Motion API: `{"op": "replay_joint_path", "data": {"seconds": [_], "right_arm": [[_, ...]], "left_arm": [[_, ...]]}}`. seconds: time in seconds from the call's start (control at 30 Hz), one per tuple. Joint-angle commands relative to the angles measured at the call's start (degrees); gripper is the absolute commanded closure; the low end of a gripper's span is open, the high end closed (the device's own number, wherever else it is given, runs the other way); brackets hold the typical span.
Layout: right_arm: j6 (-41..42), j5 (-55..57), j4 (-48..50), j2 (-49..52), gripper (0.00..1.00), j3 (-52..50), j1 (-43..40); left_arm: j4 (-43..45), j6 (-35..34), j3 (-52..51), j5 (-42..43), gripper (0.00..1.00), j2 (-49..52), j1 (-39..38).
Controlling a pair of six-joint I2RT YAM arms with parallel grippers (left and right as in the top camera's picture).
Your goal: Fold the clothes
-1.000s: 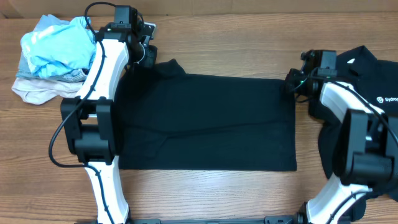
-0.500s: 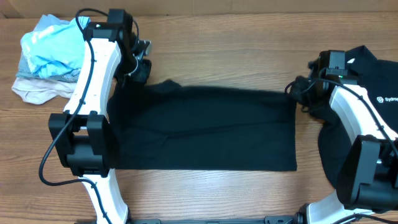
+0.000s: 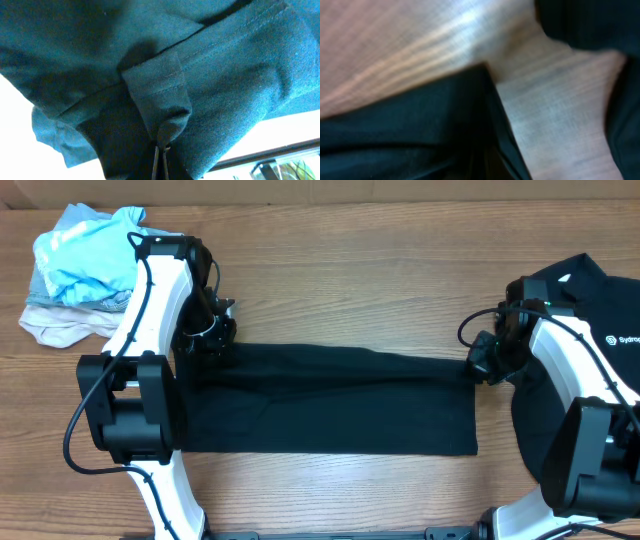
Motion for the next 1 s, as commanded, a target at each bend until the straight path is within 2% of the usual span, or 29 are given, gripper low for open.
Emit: {"op": "replay_joint_path", "data": {"seconds": [0.0, 0.17, 0.4, 0.6, 0.73, 0.97], "right_arm": [[0.22, 2.40, -0.92, -1.22, 0.96, 0.04, -0.02], [0.17, 2.38, -3.08, -1.22, 0.96, 0.04, -0.02], [-0.04, 2.38, -5.51, -1.22, 0.96, 0.04, -0.02], [-0.04, 2.38, -6.03, -1.22, 0.95, 0.04, -0.02], [-0.02, 2.38, -6.10, -1.22, 0.91, 0.04, -0.02], [-0.04, 2.16, -6.08, -1.22, 0.95, 0.04, -0.02]], "left_arm": [[-1.05, -0.87, -0.50, -1.18, 0.96, -0.72, 0.26], [-3.06, -1.92, -1.84, -5.57, 0.96, -0.72, 0.31], [-2.54, -10.47, -5.84, -15.78, 0.96, -0.72, 1.49], [-0.46, -10.93, -8.24, -15.78, 0.96, -0.72, 1.88], [1.49, -10.93, -8.39, -15.45, 0.95, -0.72, 1.88], [3.54, -10.93, -8.39, -15.28, 0.96, -0.72, 1.88]]}}
